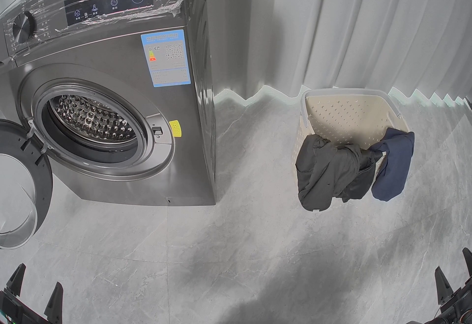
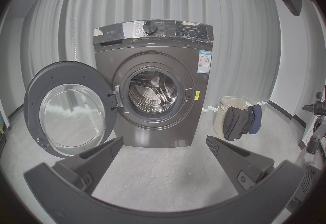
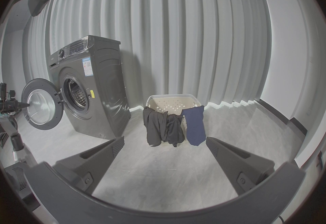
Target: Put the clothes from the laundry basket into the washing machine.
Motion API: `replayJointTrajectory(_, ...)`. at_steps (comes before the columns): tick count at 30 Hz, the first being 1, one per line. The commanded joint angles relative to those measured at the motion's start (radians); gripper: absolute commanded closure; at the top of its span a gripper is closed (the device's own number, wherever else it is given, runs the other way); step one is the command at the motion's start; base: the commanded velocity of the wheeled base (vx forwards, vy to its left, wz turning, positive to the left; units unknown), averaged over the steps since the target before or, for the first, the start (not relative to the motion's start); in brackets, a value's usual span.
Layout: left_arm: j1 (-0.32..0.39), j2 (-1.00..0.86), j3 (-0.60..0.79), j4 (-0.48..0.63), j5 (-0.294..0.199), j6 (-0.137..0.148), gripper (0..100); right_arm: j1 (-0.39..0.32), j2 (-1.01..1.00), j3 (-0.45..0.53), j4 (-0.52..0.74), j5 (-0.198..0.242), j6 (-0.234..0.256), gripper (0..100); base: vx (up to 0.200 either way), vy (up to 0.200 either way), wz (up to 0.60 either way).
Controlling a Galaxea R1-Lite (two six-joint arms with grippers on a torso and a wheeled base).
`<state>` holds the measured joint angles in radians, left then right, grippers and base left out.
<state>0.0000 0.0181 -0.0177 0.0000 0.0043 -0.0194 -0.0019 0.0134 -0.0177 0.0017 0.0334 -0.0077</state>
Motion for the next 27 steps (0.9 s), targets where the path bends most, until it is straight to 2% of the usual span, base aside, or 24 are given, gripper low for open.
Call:
replayJointTrajectory(1, 0.0, -0.015, 0.016, 0.0, 0.0, -0.001, 0, 0.0, -0.013, 0.016, 0.0, 0.0, 0.0, 0, 0.0, -0.2, 0.0)
replayJointTrajectory(27, 0.0, -0.015, 0.016, 0.0, 0.0, -0.001, 0, 0.0, -0.013, 0.016, 0.0, 0.0, 0.0, 0, 0.0, -0.2, 0.0)
